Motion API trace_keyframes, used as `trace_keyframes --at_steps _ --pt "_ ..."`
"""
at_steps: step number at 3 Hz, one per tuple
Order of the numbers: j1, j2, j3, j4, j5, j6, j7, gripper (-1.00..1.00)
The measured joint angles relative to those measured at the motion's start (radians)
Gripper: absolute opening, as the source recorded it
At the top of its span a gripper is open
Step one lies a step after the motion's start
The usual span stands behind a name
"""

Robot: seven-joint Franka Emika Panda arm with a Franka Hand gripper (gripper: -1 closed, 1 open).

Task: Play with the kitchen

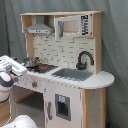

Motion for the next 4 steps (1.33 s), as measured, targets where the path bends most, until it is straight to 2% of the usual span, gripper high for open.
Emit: trace_keyframes --at_steps 1,3,4 --pt "0.009 -0.019 -0.102 -0.005 0.000 -0.056 0.001 1.00" --pt "0.052 -0.094 -0.268 0.003 -0.009 -0.170 0.026 1.00" --pt "0.071 -0.131 -0.342 0.004 -0.051 -0.221 0.087 1.00"
